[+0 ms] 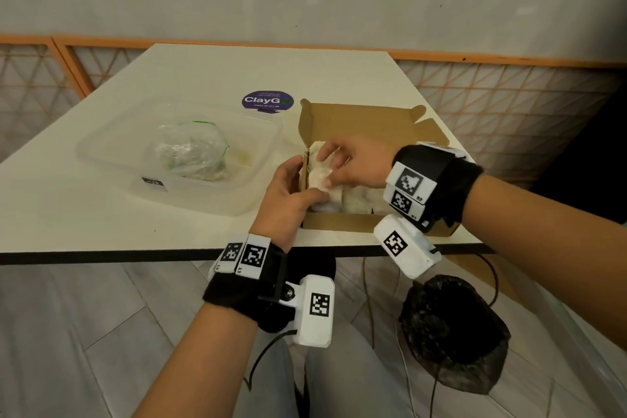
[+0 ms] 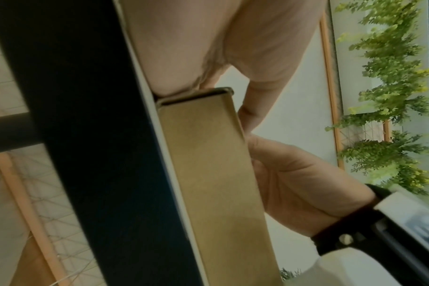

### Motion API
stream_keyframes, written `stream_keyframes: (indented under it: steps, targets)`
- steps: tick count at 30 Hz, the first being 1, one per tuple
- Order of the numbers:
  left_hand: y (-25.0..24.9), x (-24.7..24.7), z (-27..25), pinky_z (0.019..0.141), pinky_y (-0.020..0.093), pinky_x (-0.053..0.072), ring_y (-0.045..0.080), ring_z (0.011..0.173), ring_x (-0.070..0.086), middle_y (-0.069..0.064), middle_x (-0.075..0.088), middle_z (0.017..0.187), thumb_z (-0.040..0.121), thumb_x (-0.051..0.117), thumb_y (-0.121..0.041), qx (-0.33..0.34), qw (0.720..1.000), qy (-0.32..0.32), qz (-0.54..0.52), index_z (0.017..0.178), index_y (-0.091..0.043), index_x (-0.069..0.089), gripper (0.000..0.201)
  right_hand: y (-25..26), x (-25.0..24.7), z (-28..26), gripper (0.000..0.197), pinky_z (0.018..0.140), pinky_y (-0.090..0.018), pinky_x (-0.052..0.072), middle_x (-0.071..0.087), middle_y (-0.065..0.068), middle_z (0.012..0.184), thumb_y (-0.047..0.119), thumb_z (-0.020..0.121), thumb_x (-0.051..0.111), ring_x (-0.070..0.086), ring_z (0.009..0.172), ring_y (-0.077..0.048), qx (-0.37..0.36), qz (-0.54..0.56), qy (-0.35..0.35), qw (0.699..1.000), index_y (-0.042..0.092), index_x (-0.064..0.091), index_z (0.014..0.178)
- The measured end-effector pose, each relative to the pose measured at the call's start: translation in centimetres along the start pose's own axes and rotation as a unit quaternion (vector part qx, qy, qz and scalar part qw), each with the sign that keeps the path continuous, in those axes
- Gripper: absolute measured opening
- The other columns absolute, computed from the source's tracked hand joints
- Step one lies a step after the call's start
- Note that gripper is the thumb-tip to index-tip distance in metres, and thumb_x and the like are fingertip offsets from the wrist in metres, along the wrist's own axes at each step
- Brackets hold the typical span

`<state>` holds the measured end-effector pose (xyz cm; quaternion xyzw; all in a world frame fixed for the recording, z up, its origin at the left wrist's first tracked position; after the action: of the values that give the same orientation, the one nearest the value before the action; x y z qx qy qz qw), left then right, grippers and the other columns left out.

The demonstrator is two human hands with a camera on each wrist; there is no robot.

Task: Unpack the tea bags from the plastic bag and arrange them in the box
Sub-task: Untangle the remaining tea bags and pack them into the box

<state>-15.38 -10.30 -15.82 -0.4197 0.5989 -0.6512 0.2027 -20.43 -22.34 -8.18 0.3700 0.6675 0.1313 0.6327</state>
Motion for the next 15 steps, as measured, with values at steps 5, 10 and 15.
stream_keyframes:
  steps: [5, 10, 15]
  targets:
    - [-0.1, 0.2, -0.1, 0.086, 0.033, 0.05, 0.019, 0.111, 0.056, 0.006, 0.056, 0.124, 0.051, 0.065, -0.001, 0.007, 0.999, -0.013, 0.035, 0.125, -0.015, 0.045, 0.079, 0.0, -0.6, -2.2, 0.015, 0.068, -0.02, 0.046, 0.061, -0.001, 0.08, 0.005, 0.082, 0.063, 0.053, 0.067, -0.009, -0.039, -0.005, -0.044, 0.998, 0.016, 0.065, 0.091]
    - [-1.0, 0.7, -1.1, 0.093, 0.029, 0.045, 0.016, 0.122, 0.048, 0.007, 0.047, 0.138, 0.073, 0.068, 0.0, -0.011, 0.995, -0.057, 0.076, 0.137, -0.012, 0.039, 0.071, -0.7, 1.2, -2.8, 0.021, 0.063, -0.004, 0.04, 0.062, 0.002, 0.09, 0.008, 0.088, 0.056, 0.052, 0.07, 0.001, -0.039, -0.041, 0.009, 0.998, 0.015, 0.068, 0.103]
    - [-7.5, -0.3, -3.5, 0.094, 0.031, 0.045, 0.013, 0.11, 0.056, 0.001, 0.06, 0.117, 0.088, 0.063, -0.014, 0.032, 0.985, -0.063, 0.16, 0.116, -0.02, 0.056, 0.029, 2.3, -2.5, -2.6, 0.012, 0.067, -0.017, 0.05, 0.066, 0.003, 0.084, 0.012, 0.089, 0.057, 0.061, 0.075, -0.008, -0.036, 0.103, -0.064, 0.992, 0.021, 0.065, 0.088]
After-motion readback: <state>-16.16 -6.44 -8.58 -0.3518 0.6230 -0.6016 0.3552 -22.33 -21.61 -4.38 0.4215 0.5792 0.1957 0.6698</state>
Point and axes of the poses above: each hand's wrist, its own z-axis towards the middle knuckle, its own x-axis out of the palm, y = z × x, the point moved 2 cm from there along z, towards the middle knuckle
